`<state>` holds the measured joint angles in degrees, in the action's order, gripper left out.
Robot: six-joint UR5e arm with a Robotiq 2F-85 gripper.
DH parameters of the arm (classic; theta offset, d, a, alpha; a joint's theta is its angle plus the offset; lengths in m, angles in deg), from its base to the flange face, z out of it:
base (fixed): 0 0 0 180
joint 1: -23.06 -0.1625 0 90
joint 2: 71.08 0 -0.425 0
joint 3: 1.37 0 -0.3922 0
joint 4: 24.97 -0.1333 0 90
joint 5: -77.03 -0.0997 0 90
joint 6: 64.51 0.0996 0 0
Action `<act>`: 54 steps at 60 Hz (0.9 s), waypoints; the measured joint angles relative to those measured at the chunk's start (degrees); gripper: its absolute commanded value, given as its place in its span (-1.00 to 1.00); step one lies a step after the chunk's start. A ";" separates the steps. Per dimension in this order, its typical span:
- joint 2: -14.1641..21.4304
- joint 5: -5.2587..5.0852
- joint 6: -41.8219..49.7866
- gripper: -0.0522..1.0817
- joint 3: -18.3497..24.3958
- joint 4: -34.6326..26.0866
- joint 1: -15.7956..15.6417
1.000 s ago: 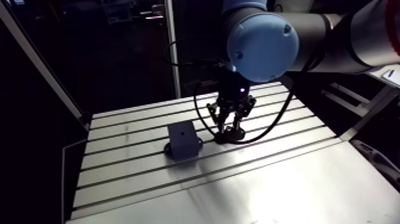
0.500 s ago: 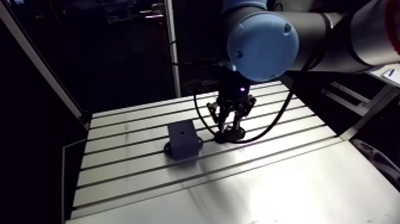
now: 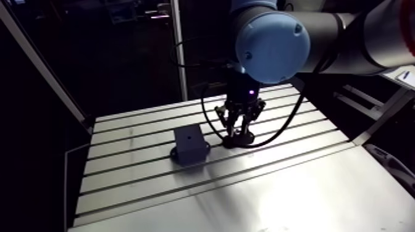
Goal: Pick up the M10 bolt and insert it into the hole until fully seated.
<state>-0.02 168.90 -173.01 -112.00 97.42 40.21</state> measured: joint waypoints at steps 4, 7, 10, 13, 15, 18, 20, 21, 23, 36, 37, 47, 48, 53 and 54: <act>0.00 0.00 0.00 0.07 -0.02 0.00 0.00; 0.00 0.00 0.01 0.08 -0.02 0.00 0.00; 0.00 -0.01 0.00 0.09 -0.04 0.00 0.00; 0.00 -0.02 0.00 0.10 -0.04 -0.01 0.00; -0.01 -0.02 0.00 0.10 -0.04 -0.01 0.00; 0.00 -0.02 0.00 0.11 -0.04 -0.02 0.00; 0.00 -0.02 0.01 0.11 -0.04 -0.03 0.00; 0.00 -0.02 0.01 0.11 -0.04 -0.03 0.00; 0.00 -0.01 0.00 0.11 -0.04 -0.03 0.00; 0.00 0.01 0.01 0.14 0.00 -0.03 0.00; -0.01 0.01 0.01 0.14 0.00 -0.03 0.00; -0.11 0.01 0.05 0.14 0.01 -0.03 0.00; -0.12 0.00 0.05 0.15 0.01 -0.03 0.00; -0.20 0.00 0.07 0.16 0.01 -0.02 -0.01; -0.21 0.00 0.07 0.16 0.01 -0.02 -0.02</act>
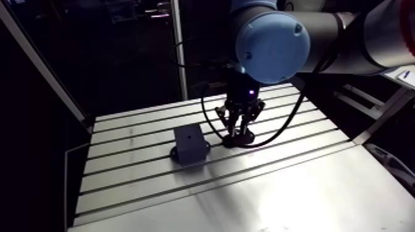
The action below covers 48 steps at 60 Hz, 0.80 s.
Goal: Pick up the M10 bolt and insert it into the hole until fully seated.
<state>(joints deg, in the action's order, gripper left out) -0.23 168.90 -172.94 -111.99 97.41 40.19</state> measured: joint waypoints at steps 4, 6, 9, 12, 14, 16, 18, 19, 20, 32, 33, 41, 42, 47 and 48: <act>-0.05 0.00 0.01 0.18 0.00 0.01 -0.02; -0.07 0.00 0.01 0.18 0.01 0.01 -0.02; -0.10 0.00 0.02 0.19 0.04 0.01 -0.03; -0.15 -0.01 0.03 0.19 0.08 0.01 -0.04; -0.18 -0.01 0.04 0.19 0.10 0.01 -0.04; -0.21 -0.02 0.04 0.19 0.12 0.01 -0.04; -0.23 -0.03 0.05 0.19 0.14 0.01 -0.04; -0.24 -0.03 0.05 0.19 0.16 0.02 -0.04; -0.25 -0.02 0.06 0.20 0.17 0.02 -0.04; -0.29 -0.02 0.09 0.25 0.19 0.02 -0.06; -0.29 -0.02 0.09 0.25 0.19 0.02 -0.06; -0.31 0.00 0.10 0.26 0.23 0.01 -0.07; -0.31 0.00 0.10 0.27 0.24 0.02 -0.07; -0.31 0.01 0.09 0.29 0.28 0.02 -0.07; -0.31 0.01 0.09 0.29 0.29 0.02 -0.07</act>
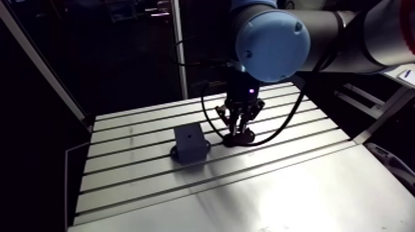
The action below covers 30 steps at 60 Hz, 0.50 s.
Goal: Pick up the M10 bolt and insert it into the hole until fully seated.
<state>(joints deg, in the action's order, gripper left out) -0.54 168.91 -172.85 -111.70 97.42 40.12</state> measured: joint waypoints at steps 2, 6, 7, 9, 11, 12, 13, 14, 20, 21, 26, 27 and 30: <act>0.01 0.00 0.00 0.30 0.01 0.00 0.00; 0.02 0.00 -0.02 0.30 0.03 0.00 0.00; 0.02 0.01 -0.02 0.30 0.03 -0.01 0.00; 0.03 0.01 -0.03 0.30 0.05 -0.01 0.00; 0.04 0.01 -0.04 0.30 0.07 -0.01 0.00; 0.04 0.01 -0.04 0.30 0.07 -0.02 0.00; 0.04 0.01 -0.04 0.30 0.08 -0.02 0.00; 0.04 0.01 -0.04 0.30 0.08 -0.02 0.00; 0.03 0.01 -0.05 0.31 0.08 -0.05 0.00; 0.03 0.00 -0.05 0.31 0.08 -0.06 0.00; 0.01 0.01 -0.05 0.31 0.08 -0.07 0.00; 0.01 0.01 -0.06 0.31 0.08 -0.07 0.00; 0.00 0.01 -0.06 0.31 0.08 -0.08 0.00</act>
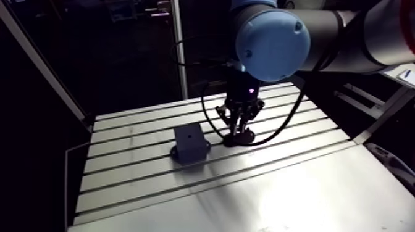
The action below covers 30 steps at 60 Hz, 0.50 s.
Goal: Pick up the M10 bolt and insert it into the hole until fully seated.
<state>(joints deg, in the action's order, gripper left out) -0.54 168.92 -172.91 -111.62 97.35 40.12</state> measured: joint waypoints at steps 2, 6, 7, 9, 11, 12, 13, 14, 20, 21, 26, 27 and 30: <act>-0.01 0.00 0.00 0.32 0.00 0.00 0.00; -0.01 0.00 0.01 0.35 0.00 -0.01 0.00; -0.01 0.00 0.01 0.35 0.00 0.00 0.00; -0.01 0.00 0.02 0.35 0.00 -0.01 0.00; -0.01 0.00 0.02 0.36 0.00 -0.01 0.00; -0.01 0.00 0.02 0.36 0.01 -0.01 0.00; -0.01 0.00 0.02 0.36 0.01 -0.01 0.00; -0.01 0.00 0.02 0.36 0.02 -0.01 0.00; -0.01 0.00 0.01 0.40 0.04 -0.01 0.00; -0.01 0.00 0.01 0.40 0.05 -0.01 0.00; 0.01 0.01 0.00 0.41 0.06 -0.02 0.00; 0.02 0.02 0.00 0.41 0.06 -0.02 0.00; 0.03 0.03 0.00 0.41 0.06 -0.04 0.00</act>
<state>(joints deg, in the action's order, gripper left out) -0.51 168.95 -172.91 -111.56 97.31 40.12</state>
